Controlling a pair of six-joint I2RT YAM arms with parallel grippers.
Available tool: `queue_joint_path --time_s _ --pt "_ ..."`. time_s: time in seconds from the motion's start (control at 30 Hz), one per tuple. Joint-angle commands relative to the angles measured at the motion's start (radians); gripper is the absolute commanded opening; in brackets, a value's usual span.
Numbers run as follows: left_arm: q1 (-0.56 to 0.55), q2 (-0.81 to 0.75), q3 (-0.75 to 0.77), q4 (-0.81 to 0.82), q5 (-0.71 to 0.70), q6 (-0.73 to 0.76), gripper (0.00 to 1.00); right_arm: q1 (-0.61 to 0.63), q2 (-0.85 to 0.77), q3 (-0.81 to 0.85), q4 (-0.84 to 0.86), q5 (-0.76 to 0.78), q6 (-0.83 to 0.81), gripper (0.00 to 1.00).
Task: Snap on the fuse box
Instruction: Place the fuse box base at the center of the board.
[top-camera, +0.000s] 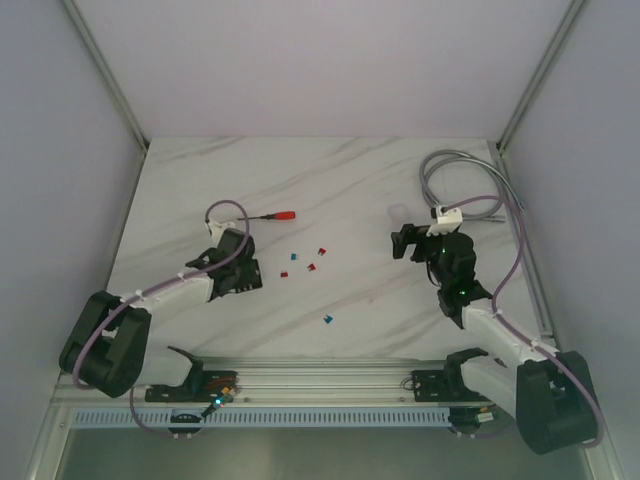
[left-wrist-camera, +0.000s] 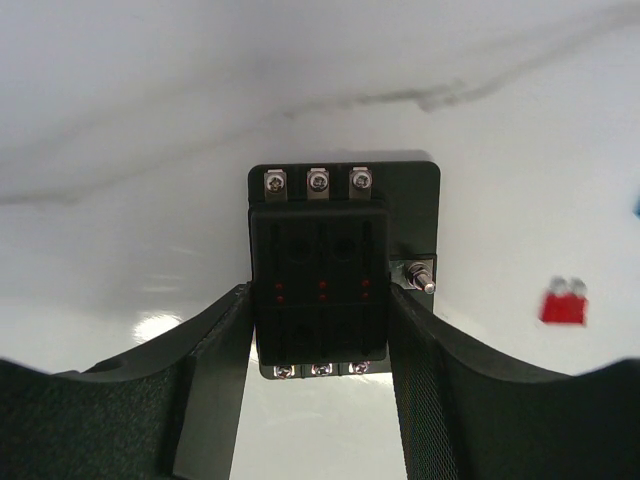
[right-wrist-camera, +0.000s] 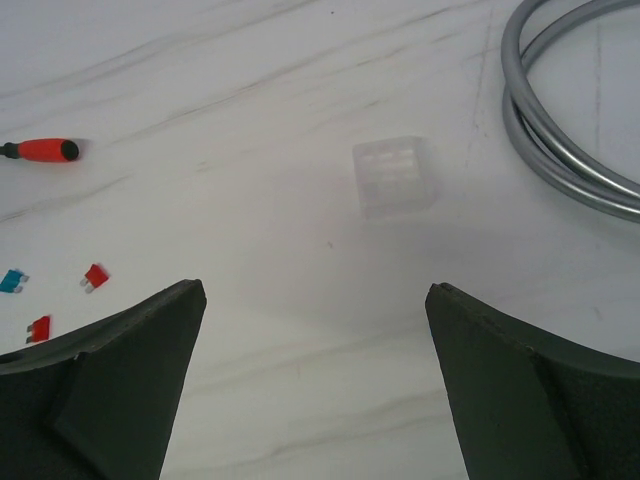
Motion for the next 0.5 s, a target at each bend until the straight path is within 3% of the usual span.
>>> queue_joint_path --time_s 0.0,0.23,0.47 --pt "-0.122 0.032 -0.033 -0.097 0.046 -0.104 0.43 0.015 -0.059 -0.028 -0.015 -0.007 0.031 1.00" --pt "-0.279 0.137 0.067 -0.082 0.004 -0.180 0.46 0.037 -0.136 -0.055 -0.061 -0.026 0.047 1.00" --pt "-0.391 0.324 0.258 -0.064 -0.008 -0.187 0.43 0.087 -0.132 -0.060 -0.092 -0.074 0.070 1.00"
